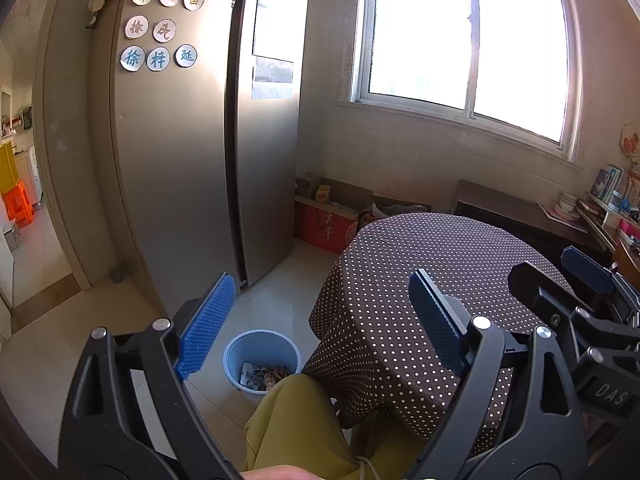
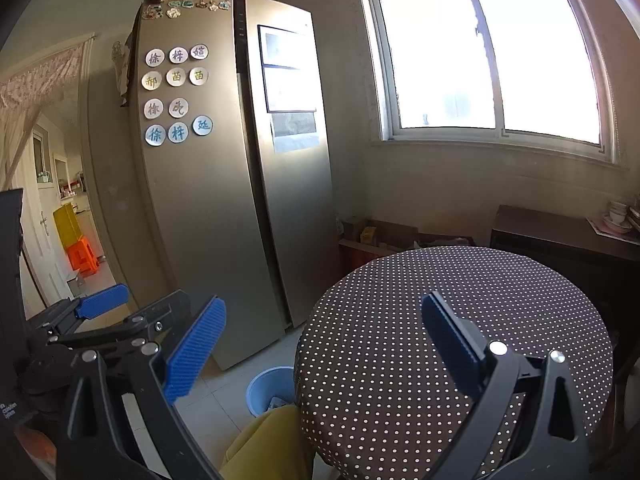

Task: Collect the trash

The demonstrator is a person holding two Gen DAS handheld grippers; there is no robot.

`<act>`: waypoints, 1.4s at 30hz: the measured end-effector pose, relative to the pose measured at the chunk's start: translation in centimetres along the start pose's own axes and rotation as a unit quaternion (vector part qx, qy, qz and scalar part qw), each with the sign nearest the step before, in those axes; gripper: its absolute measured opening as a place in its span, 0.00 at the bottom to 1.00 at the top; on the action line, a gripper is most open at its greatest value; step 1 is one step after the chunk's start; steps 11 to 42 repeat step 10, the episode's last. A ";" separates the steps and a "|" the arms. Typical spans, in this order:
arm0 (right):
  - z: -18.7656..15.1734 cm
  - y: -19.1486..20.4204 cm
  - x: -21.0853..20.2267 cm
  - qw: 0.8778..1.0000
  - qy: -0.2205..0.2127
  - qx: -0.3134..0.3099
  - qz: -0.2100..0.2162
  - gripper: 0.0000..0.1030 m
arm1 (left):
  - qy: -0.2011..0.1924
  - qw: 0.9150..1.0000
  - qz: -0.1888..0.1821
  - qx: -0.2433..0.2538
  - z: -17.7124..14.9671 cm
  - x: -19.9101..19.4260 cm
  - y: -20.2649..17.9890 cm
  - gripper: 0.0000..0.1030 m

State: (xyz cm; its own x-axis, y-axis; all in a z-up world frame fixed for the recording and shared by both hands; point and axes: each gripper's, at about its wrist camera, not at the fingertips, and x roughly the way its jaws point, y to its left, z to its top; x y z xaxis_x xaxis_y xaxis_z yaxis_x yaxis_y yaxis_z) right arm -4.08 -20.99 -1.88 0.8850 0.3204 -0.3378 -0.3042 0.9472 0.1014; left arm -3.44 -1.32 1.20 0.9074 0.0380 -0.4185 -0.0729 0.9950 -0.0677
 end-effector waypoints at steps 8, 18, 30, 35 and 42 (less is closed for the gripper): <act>-0.1 -0.1 0.2 1.000 0.004 0.002 0.004 0.94 | 0.000 1.000 0.012 0.000 -0.2 0.0 -0.1 0.87; -0.1 -0.2 0.3 1.000 0.006 0.004 0.006 0.94 | 0.002 1.000 0.012 0.001 -0.2 0.1 -0.2 0.87; -0.1 -0.2 0.3 1.000 0.006 0.004 0.006 0.94 | 0.002 1.000 0.012 0.001 -0.2 0.1 -0.2 0.87; -0.1 -0.2 0.3 1.000 0.006 0.004 0.006 0.94 | 0.002 1.000 0.012 0.001 -0.2 0.1 -0.2 0.87; -0.1 -0.2 0.3 1.000 0.006 0.004 0.006 0.94 | 0.002 1.000 0.012 0.001 -0.2 0.1 -0.2 0.87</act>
